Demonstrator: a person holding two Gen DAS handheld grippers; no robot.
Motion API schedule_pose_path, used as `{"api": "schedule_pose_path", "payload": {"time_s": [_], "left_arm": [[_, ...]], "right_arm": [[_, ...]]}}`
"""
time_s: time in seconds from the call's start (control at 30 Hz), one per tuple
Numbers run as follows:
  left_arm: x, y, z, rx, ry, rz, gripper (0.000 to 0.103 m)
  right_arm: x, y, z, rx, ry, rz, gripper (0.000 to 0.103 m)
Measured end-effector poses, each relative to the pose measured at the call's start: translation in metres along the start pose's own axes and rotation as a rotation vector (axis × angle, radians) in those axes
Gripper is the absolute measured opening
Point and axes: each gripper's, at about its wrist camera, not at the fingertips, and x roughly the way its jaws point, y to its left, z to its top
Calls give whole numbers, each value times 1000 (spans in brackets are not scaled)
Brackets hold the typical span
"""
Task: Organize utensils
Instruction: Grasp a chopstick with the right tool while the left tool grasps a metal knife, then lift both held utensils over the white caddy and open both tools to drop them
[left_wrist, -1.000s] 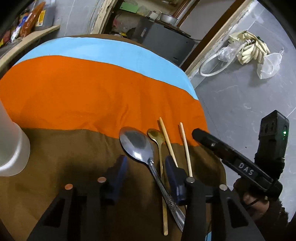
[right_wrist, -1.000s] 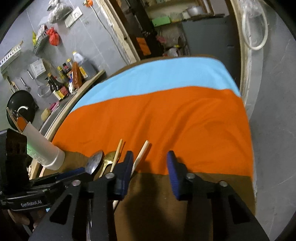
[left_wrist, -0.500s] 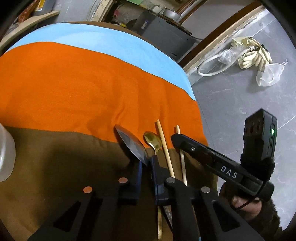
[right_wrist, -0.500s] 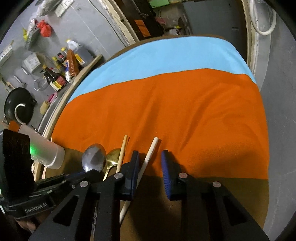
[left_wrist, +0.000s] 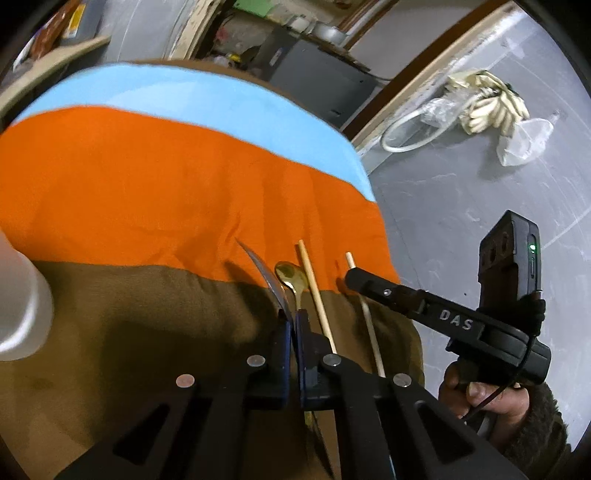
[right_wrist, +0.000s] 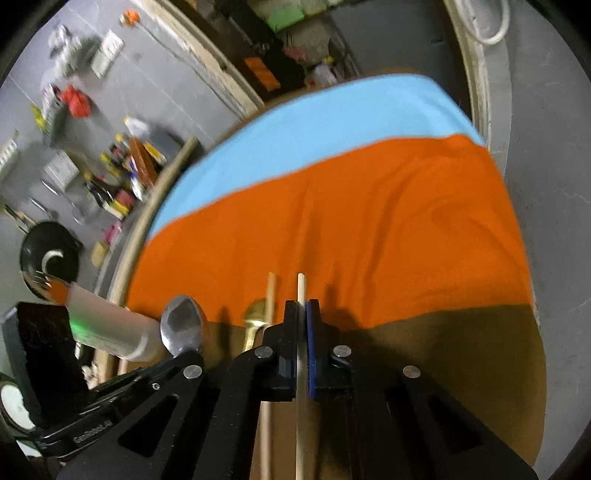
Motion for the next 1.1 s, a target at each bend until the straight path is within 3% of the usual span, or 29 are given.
{"api": "schedule_pose_path", "payload": {"time_s": [0.23,0.43,0.63,0.9,1.1], "left_arm": [[-53,-12,-4,113,-111,7,3],[-105,-16,-4,189,-194,-30,3],[-159,-17,4,259,-271,-55,3],[-236,11,22,292,-402,-29,3],[-287,54,41,260,-519,57,3]], "right_arm": [[-63,24,-14,-23,-206,17,4],[-112,54,-21,-42,-384,43,4],[-150,103,-14,-92,-567,78,4],[-159,197,-3,-195,-702,149,4],[-144,251,2,-234,-761,214,4]]}}
